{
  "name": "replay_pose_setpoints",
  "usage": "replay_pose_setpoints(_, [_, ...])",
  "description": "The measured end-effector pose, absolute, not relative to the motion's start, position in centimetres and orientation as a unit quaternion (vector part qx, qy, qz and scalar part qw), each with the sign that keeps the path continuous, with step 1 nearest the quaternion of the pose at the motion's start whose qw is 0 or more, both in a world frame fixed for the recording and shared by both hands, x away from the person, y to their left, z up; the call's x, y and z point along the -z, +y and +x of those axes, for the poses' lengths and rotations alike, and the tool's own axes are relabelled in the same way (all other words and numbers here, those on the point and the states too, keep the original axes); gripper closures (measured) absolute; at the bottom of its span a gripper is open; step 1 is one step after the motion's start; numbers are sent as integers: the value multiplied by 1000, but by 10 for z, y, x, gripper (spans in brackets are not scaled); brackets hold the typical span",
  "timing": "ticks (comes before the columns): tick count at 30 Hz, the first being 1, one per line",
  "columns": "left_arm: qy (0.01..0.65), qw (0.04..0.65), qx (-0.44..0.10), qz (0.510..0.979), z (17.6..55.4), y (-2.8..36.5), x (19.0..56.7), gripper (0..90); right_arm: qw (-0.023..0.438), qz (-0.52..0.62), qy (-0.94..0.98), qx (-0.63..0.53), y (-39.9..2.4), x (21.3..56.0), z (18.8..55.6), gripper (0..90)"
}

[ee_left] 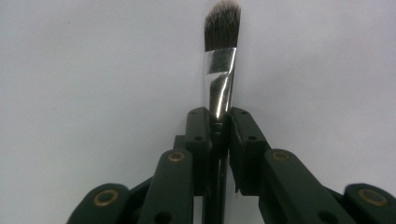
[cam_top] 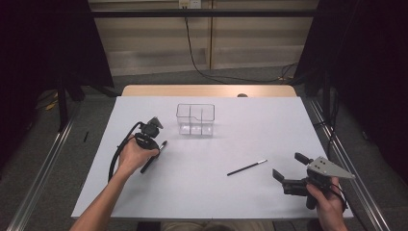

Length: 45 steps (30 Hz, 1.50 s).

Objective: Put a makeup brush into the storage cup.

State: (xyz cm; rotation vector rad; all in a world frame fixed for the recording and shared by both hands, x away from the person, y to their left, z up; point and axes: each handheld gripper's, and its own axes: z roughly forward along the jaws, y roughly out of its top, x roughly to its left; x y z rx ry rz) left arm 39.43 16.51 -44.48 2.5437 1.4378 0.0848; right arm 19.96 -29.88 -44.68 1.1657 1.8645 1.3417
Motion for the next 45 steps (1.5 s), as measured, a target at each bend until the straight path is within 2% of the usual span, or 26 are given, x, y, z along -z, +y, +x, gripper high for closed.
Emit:
replay_pose_setpoints(15, [489, 182, -37, 852, 384, 177, 435, 791, 279, 434, 695, -500, -299, 447, 200, 0])
replay_pose_setpoints(21, [480, 204, -58, 851, 377, 179, 431, 791, 279, 434, 696, -500, -299, 447, 199, 0])
replay_pose_setpoints(28, [480, 253, -58, 838, 370, 185, 428, 791, 279, 435, 695, -500, -299, 447, 199, 0])
replay_pose_setpoints(45, [446, 346, -107, 819, 352, 195, 422, 791, 279, 434, 695, -501, -298, 447, 200, 0])
